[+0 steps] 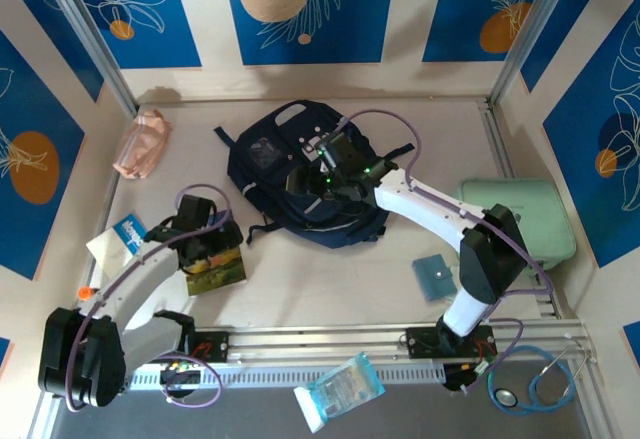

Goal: Pack books, pencil case, and school supplies into a backpack

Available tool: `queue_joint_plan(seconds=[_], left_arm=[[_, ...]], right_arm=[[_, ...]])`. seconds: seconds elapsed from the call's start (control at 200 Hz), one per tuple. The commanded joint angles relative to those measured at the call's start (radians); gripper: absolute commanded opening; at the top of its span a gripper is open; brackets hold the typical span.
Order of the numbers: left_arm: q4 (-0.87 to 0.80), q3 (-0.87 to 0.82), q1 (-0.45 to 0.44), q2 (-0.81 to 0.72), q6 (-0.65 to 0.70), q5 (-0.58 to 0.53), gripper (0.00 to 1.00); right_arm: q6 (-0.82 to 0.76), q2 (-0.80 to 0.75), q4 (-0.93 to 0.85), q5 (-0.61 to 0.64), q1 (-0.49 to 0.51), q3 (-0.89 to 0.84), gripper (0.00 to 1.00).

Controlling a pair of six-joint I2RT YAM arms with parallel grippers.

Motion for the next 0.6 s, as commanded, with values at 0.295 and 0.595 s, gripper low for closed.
queue_joint_plan(seconds=[0.295, 0.595], left_arm=[[0.156, -0.090, -0.063, 0.120, -0.113, 0.190, 1.00], [0.046, -0.034, -0.339, 0.106, -0.296, 0.120, 1.00]], right_arm=[[-0.012, 0.026, 0.059, -0.102, 0.023, -0.008, 0.84], [-0.011, 0.033, 0.081, -0.145, 0.026, -0.052, 0.82]])
